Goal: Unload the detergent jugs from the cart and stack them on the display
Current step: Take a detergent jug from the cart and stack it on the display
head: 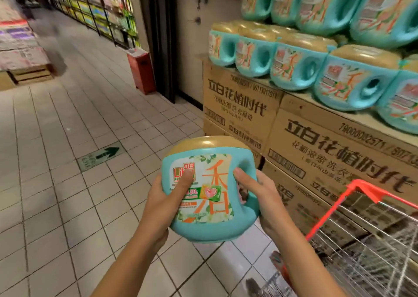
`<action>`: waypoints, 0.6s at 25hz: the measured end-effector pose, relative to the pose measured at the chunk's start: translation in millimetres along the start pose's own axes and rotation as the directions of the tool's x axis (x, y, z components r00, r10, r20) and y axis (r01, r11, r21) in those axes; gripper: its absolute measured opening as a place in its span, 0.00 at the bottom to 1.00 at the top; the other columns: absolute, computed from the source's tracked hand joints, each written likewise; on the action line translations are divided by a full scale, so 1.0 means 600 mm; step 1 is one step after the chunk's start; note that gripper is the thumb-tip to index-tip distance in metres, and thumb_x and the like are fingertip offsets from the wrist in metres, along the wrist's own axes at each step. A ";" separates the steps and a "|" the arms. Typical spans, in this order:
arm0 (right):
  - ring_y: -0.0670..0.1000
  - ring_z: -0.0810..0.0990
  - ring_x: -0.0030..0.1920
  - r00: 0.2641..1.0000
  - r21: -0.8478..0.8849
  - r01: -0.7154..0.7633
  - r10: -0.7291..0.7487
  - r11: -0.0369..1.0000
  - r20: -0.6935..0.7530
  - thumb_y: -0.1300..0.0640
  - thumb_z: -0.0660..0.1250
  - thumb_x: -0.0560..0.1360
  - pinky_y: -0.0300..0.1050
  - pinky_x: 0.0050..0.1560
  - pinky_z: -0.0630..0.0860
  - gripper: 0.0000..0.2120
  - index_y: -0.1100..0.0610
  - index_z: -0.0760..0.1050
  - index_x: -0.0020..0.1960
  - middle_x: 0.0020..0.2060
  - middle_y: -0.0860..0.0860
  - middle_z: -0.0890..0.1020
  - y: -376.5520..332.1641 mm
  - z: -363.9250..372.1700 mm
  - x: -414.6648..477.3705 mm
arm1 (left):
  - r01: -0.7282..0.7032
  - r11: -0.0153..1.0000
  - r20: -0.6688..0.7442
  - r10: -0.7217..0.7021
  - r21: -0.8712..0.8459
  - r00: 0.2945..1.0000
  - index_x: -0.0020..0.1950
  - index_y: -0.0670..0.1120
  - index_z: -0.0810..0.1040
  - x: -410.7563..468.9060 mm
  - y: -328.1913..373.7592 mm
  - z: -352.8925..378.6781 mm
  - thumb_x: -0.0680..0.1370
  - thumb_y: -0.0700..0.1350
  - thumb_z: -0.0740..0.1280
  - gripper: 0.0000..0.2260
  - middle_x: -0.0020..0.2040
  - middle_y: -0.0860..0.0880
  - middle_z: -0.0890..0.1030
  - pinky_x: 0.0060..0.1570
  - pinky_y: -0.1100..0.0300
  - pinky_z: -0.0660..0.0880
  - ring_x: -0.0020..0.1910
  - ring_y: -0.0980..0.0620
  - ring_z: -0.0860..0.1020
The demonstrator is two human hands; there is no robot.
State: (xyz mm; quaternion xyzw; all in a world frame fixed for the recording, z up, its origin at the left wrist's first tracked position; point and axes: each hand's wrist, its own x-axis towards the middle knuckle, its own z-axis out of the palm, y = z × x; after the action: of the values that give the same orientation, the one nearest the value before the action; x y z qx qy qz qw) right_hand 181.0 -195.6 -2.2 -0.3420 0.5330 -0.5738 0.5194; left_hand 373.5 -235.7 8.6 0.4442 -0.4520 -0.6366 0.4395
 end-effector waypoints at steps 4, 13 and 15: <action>0.54 0.83 0.47 0.998 0.007 0.057 -0.057 0.998 -0.031 0.46 0.76 0.64 0.47 0.45 0.80 0.23 0.59 0.80 0.53 0.48 0.55 0.85 -0.027 0.009 0.095 | -0.017 1.000 0.046 0.017 -0.003 0.999 0.53 0.47 0.76 0.106 0.027 -0.003 0.58 0.59 0.75 0.29 0.45 0.46 0.87 0.31 0.59 0.80 0.39 0.47 0.86; 0.49 0.84 0.40 0.973 0.020 0.214 -0.211 0.977 -0.088 0.48 0.76 0.63 0.40 0.37 0.79 0.21 0.58 0.79 0.50 0.41 0.51 0.86 -0.149 -0.013 0.352 | -0.112 0.993 0.163 0.117 -0.040 0.980 0.59 0.45 0.74 0.410 0.122 0.069 0.53 0.50 0.84 0.38 0.47 0.44 0.86 0.33 0.56 0.81 0.41 0.44 0.86; 0.49 0.84 0.41 0.960 -0.043 0.262 -0.264 0.964 -0.088 0.45 0.76 0.62 0.39 0.39 0.78 0.23 0.57 0.79 0.51 0.41 0.49 0.85 -0.191 -0.023 0.398 | -0.149 0.986 0.190 0.161 -0.078 0.968 0.60 0.45 0.74 0.468 0.147 0.096 0.54 0.48 0.85 0.37 0.47 0.43 0.86 0.32 0.56 0.81 0.41 0.43 0.86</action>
State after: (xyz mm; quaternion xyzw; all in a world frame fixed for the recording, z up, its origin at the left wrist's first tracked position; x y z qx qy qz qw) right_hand 87.1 -433.5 67.2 -0.3906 0.5154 -0.6446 0.4076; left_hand 270.3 -513.1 57.8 0.3286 -0.5060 -0.6548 0.4553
